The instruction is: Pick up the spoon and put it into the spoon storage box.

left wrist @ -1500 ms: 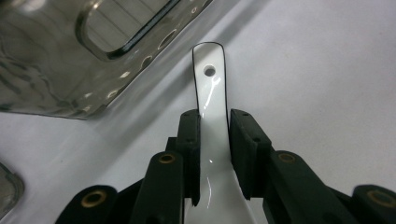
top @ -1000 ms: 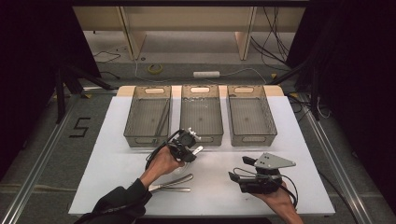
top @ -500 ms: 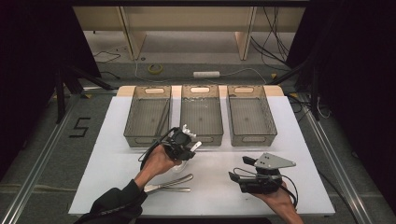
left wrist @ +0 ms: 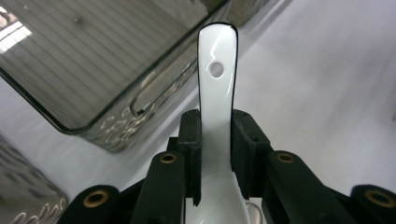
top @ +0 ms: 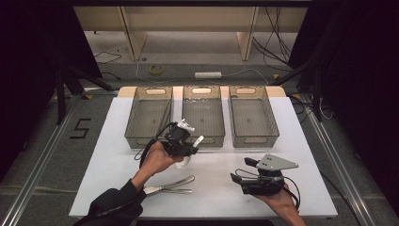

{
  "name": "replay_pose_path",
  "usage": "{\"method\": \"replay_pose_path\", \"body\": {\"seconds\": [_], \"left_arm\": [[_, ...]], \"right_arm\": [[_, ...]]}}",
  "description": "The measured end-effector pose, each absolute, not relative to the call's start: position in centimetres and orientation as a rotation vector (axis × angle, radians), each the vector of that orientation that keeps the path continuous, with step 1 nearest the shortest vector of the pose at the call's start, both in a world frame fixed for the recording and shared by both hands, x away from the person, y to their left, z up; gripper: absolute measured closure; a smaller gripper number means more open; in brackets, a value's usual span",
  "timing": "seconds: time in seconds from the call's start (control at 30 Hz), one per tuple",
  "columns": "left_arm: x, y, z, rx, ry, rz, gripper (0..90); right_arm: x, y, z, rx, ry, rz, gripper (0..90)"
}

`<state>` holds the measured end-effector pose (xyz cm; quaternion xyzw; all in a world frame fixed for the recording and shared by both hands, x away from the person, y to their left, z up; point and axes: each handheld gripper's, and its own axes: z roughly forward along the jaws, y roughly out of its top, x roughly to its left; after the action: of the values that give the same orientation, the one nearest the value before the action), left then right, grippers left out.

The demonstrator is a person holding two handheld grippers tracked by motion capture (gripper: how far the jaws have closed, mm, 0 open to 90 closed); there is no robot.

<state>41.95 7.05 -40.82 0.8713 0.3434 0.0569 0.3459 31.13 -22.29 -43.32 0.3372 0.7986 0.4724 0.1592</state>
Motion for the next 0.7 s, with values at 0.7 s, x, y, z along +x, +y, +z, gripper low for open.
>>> {"method": "replay_pose_path", "body": {"seconds": [0.7], "left_arm": [[46.4,9.0,-36.2,2.065,0.963,0.197,74.6]], "right_arm": [[31.3,-22.3,-43.4,0.97,2.282,1.356,24.9]]}}
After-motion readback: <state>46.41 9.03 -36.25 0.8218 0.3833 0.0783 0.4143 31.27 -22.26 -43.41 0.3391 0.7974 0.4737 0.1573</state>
